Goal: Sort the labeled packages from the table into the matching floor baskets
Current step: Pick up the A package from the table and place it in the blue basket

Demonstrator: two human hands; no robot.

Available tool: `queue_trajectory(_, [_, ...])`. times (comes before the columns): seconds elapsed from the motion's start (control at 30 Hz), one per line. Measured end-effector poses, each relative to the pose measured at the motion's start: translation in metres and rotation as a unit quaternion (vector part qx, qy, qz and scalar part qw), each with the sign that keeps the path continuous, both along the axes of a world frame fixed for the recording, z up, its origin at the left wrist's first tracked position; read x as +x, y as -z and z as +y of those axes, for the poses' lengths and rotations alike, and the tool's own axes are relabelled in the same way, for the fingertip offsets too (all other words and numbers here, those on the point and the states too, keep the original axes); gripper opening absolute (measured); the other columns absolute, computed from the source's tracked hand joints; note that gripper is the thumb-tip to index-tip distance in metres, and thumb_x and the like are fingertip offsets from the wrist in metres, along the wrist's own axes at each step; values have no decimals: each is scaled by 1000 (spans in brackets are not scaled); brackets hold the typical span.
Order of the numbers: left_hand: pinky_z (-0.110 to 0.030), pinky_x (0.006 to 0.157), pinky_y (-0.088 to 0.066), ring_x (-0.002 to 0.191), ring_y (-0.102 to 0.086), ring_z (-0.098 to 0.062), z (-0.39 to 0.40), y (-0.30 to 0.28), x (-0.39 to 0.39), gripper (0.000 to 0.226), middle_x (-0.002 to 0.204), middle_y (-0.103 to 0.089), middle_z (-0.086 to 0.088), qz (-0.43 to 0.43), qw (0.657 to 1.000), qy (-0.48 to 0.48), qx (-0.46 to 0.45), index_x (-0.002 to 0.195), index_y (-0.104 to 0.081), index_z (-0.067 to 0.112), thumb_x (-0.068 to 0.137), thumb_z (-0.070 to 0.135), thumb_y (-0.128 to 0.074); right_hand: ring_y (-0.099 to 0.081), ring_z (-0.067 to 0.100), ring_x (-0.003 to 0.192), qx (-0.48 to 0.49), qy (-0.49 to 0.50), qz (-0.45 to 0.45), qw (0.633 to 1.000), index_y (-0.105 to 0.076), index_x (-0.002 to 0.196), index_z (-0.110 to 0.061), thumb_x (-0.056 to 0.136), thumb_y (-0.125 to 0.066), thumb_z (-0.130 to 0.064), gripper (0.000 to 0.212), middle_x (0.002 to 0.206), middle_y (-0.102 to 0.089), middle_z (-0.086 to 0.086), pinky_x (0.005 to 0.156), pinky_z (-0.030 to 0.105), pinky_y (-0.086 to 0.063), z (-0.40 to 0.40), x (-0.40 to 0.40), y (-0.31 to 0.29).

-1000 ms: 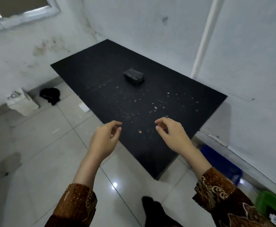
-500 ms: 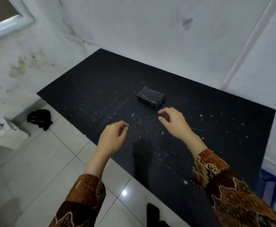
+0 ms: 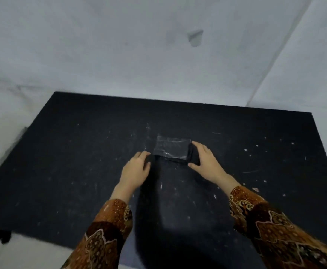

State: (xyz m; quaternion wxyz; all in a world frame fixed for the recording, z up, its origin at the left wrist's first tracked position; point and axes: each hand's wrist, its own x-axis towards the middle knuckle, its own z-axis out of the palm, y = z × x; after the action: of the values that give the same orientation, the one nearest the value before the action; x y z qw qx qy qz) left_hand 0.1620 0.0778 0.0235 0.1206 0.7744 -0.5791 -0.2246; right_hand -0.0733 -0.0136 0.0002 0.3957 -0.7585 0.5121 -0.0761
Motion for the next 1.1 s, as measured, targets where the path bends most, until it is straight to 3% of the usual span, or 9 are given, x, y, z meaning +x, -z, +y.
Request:
queue_trajectory(0.07, [-44,94,-49,126,-45,-29,-29,11,15,62,143,-40,-9,-7,998,63,20,145,-27,20,89,27,-55,-13,29,145,6,26,2,1000,-6,149,-33,80,-72,-26,95,160,-9,3,117,45,-22,-4,16,7])
queue_trajectory(0.17, [-44,102,-45,141,-26,-29,-61,21,22,94,160,-9,-6,-12,987,153,43,150,-1,31,82,30,-67,-13,28,145,2,33,24,999,-1,148,-36,75,-77,-26,107,161,-2,-1,116,44,-21,-10,31,13])
queue_trajectory(0.27, [-44,105,-43,141,-28,-30,-80,30,25,104,162,0,0,-18,973,223,49,150,2,33,77,30,-73,-18,30,143,2,36,51,998,-4,148,-36,73,-78,-26,107,160,-7,-2,116,45,-23,-14,37,20])
queue_trajectory(0.43, [-36,112,-31,137,-34,-26,-94,33,33,95,156,-24,-2,18,963,264,50,150,-18,24,74,31,-75,-27,23,140,17,34,21,999,-12,147,-35,72,-79,-27,100,155,-22,0,116,41,-27,-18,35,19])
queue_trajectory(0.63, [-24,103,-29,124,-41,-12,-95,1,44,85,134,-41,8,140,961,236,19,142,-36,28,68,43,-77,-34,15,134,33,21,-28,999,-25,144,-38,72,-77,-35,89,149,-35,-4,109,32,-29,-32,22,-24])
queue_trajectory(0.83, [-26,95,-45,109,-59,-7,-91,-58,43,49,116,-64,9,323,932,149,-70,109,-65,40,63,53,-76,-51,5,116,51,-12,-123,991,-41,135,-39,81,-65,-44,59,129,-49,-11,101,30,-42,-47,11,-97])
queue_trajectory(1.0, [-15,80,-47,92,-67,-3,-90,-92,24,27,92,-75,11,421,897,80,-105,93,-73,32,77,51,-63,-54,10,120,53,-11,-169,984,-38,136,-34,71,-71,-51,74,131,-56,-6,104,36,-44,-40,6,-123])
queue_trajectory(1.1, [-22,84,-47,94,-67,-4,-88,-102,15,35,94,-75,13,422,900,55,-91,91,-72,32,81,59,-53,-58,13,113,39,-1,-176,984,-40,130,-32,79,-67,-43,59,129,-57,-6,94,39,-53,-33,2,-123])
